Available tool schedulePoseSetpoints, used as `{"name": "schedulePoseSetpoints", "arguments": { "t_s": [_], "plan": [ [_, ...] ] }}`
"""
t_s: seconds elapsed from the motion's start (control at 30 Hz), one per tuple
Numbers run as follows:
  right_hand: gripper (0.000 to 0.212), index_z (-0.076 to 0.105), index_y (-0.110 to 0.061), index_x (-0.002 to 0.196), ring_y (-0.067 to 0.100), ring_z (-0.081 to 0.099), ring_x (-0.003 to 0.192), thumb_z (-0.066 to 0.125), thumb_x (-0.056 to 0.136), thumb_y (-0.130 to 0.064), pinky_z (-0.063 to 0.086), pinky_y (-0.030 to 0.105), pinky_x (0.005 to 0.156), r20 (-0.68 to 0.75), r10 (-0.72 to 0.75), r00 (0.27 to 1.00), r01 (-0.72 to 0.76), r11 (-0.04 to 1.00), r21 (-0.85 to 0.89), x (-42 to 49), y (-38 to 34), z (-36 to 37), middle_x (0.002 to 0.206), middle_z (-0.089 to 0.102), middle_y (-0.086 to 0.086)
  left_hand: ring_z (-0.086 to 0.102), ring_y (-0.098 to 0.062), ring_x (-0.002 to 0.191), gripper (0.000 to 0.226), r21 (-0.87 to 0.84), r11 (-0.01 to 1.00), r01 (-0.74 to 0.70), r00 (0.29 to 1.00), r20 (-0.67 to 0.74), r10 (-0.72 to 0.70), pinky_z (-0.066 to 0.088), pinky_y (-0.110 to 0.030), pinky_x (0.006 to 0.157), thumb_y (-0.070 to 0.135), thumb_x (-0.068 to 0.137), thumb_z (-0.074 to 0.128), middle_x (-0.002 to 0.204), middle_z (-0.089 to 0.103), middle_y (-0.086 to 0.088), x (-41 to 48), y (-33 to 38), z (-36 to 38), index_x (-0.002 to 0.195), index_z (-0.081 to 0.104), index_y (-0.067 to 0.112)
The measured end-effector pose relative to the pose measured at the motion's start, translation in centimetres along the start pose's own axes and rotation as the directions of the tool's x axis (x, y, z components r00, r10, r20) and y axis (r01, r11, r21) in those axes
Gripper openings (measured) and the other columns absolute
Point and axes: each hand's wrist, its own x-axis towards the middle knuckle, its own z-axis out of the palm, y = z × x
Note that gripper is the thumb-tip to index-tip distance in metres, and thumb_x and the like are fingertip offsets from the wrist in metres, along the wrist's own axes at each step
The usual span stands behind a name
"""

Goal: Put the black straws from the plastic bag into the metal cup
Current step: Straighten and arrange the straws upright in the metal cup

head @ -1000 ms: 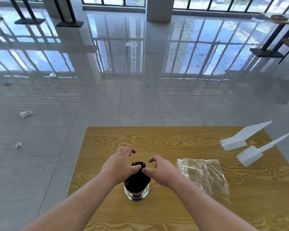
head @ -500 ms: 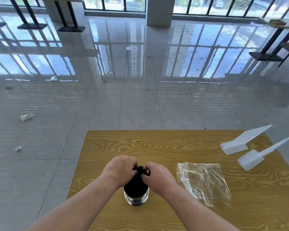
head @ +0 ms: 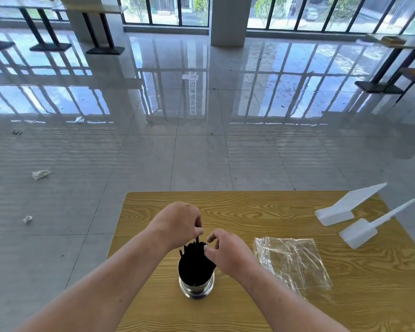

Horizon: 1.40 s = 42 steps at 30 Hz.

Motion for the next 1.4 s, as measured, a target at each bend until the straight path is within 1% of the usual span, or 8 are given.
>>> {"name": "schedulePoseSetpoints", "arguments": {
  "t_s": [0.23, 0.53, 0.8, 0.93, 1.0, 1.1, 1.23, 1.4],
  "plan": [
    [0.006, 0.066, -0.034, 0.097, 0.006, 0.052, 0.052, 0.062, 0.094, -0.035, 0.051, 0.038, 0.053, -0.079, -0.031, 0.996, 0.036, 0.997, 0.073, 0.2, -0.2, -0.4, 0.072, 0.071, -0.003, 0.064, 0.003, 0.050, 0.017, -0.250, 0.964, 0.085, 0.988, -0.104, -0.114, 0.043, -0.015, 0.048, 0.037, 0.084, 0.086, 0.058, 0.071, 0.016, -0.1, -0.9, -5.2, 0.073, 0.076, 0.028],
    [0.012, 0.069, -0.020, 0.093, 0.006, 0.044, 0.048, 0.058, 0.097, -0.021, 0.038, 0.026, 0.047, -0.139, 0.168, 0.976, -0.084, 0.878, 0.471, 1.2, -0.8, -2.4, 0.061, 0.059, -0.010, 0.075, -0.020, 0.056, 0.017, -0.590, 0.808, -0.006, 0.890, -0.372, -0.265, 0.064, -0.038, 0.067, 0.022, 0.084, 0.089, 0.060, 0.075, 0.001, 0.0, -3.0, -7.1, 0.073, 0.077, 0.019],
    [0.037, 0.063, -0.016, 0.128, 0.011, 0.049, 0.056, 0.061, 0.092, -0.022, 0.038, 0.026, 0.049, 0.132, 0.082, 0.988, -0.155, 0.603, 0.783, 1.3, -2.3, -3.5, 0.082, 0.069, 0.004, 0.073, -0.012, 0.063, 0.012, -0.995, 0.027, 0.092, 0.857, 0.065, -0.511, 0.061, -0.021, 0.059, 0.013, 0.089, 0.084, 0.079, 0.078, -0.011, -0.4, -5.1, -2.3, 0.091, 0.078, 0.002],
    [0.051, 0.064, -0.013, 0.116, 0.014, 0.051, 0.057, 0.076, 0.082, -0.049, 0.041, 0.028, 0.052, 0.235, -0.045, 0.971, -0.208, 0.325, 0.922, 1.4, -4.6, -4.4, 0.077, 0.067, 0.001, 0.072, -0.011, 0.060, 0.020, -0.970, -0.114, 0.213, 0.877, 0.241, -0.415, 0.061, -0.023, 0.055, 0.013, 0.080, 0.085, 0.077, 0.078, -0.011, -0.9, -4.9, -0.1, 0.093, 0.077, 0.000],
    [0.043, 0.073, -0.015, 0.113, 0.014, 0.050, 0.056, 0.075, 0.090, -0.053, 0.040, 0.028, 0.052, 0.194, 0.005, 0.981, -0.188, 0.277, 0.942, 1.6, -5.5, -5.0, 0.075, 0.065, 0.003, 0.071, -0.011, 0.059, 0.021, -0.962, -0.108, 0.250, 0.888, 0.272, -0.372, 0.061, -0.023, 0.055, 0.014, 0.079, 0.084, 0.077, 0.077, -0.011, -1.2, -4.8, 0.8, 0.093, 0.076, 0.000],
    [0.048, 0.084, -0.011, 0.090, 0.016, 0.052, 0.053, 0.057, 0.107, -0.046, 0.042, 0.029, 0.049, 0.044, 0.098, 0.994, -0.089, 0.520, 0.849, 1.9, -6.0, -5.9, 0.070, 0.067, 0.008, 0.072, -0.012, 0.063, 0.012, -0.946, -0.005, 0.324, 0.892, 0.308, -0.331, 0.062, -0.026, 0.059, 0.014, 0.094, 0.078, 0.082, 0.079, -0.010, -1.6, -4.9, 1.7, 0.099, 0.074, 0.004],
    [0.052, 0.084, -0.016, 0.082, 0.016, 0.057, 0.051, 0.048, 0.110, -0.041, 0.047, 0.031, 0.048, -0.101, 0.014, 0.995, 0.045, 0.828, 0.559, 2.0, -5.6, -6.2, 0.065, 0.073, 0.006, 0.075, -0.016, 0.075, 0.016, -0.833, 0.369, 0.412, 0.891, 0.284, -0.353, 0.062, -0.029, 0.064, 0.025, 0.097, 0.078, 0.098, 0.082, -0.007, -1.8, -5.6, 2.7, 0.105, 0.074, 0.011],
    [0.048, 0.079, -0.022, 0.071, 0.007, 0.061, 0.050, 0.052, 0.104, -0.046, 0.052, 0.032, 0.057, -0.126, -0.054, 0.991, 0.085, 0.962, 0.259, 1.7, -4.8, -5.3, 0.060, 0.072, -0.001, 0.074, -0.016, 0.084, 0.013, -0.506, 0.778, 0.371, 0.926, 0.139, -0.351, 0.064, -0.034, 0.069, 0.035, 0.094, 0.075, 0.096, 0.075, 0.004, -1.8, -6.2, 4.1, 0.102, 0.069, 0.027]
  ]
}}
